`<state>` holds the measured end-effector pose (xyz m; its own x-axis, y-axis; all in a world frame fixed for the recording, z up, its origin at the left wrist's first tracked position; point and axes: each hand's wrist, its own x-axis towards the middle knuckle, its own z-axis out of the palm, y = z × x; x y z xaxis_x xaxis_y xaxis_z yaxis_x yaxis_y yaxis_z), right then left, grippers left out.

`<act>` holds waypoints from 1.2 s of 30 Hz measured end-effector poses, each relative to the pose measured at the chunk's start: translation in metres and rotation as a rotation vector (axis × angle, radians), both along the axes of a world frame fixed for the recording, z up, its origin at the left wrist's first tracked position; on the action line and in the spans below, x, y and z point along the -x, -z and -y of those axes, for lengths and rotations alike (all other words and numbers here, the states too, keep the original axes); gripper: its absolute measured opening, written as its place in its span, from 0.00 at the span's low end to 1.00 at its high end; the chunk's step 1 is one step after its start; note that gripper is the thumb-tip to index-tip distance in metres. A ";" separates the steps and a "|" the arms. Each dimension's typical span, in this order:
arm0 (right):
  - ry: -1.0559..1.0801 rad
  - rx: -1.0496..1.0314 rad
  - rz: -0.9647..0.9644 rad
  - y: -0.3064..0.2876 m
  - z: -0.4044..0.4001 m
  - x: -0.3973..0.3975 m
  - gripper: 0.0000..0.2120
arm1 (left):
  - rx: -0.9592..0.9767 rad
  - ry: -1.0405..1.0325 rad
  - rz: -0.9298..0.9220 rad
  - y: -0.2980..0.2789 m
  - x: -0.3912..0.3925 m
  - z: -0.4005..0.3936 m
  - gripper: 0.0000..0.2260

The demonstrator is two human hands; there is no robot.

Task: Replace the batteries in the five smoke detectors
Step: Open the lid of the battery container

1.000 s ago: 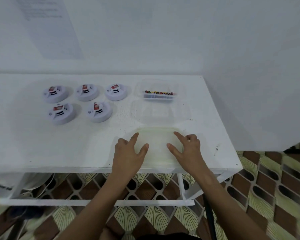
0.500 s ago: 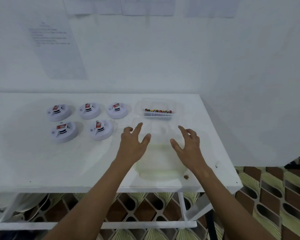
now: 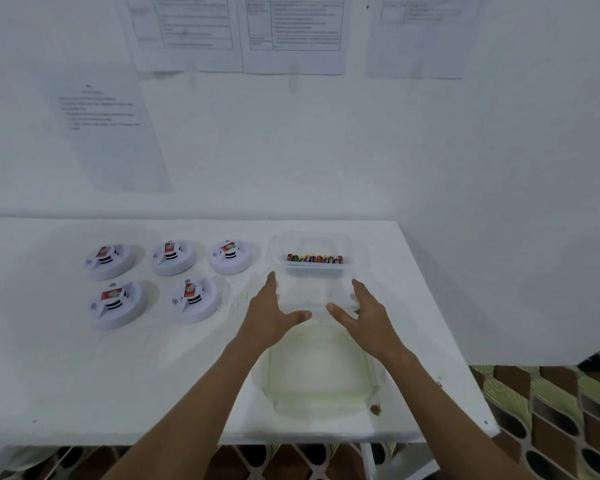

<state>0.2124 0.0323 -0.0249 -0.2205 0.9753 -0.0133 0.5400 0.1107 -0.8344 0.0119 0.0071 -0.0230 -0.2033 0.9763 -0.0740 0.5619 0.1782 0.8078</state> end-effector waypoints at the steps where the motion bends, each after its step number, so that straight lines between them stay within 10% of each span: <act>1: 0.001 -0.002 -0.003 0.000 -0.003 0.000 0.40 | 0.015 -0.001 -0.005 0.000 0.001 -0.003 0.50; 8: -0.008 -0.029 0.017 -0.002 -0.018 -0.003 0.40 | 0.069 0.041 0.037 -0.011 0.014 -0.018 0.54; 21: -0.001 0.108 -0.080 -0.020 -0.061 0.011 0.33 | 0.131 -0.114 0.443 -0.020 0.017 -0.064 0.22; 24: 0.005 0.100 -0.116 -0.020 -0.055 0.015 0.31 | 0.100 -0.138 0.441 -0.010 0.018 -0.059 0.11; 36: 0.042 0.013 -0.048 -0.014 -0.050 0.009 0.24 | 0.010 -0.093 0.030 -0.006 0.013 -0.040 0.25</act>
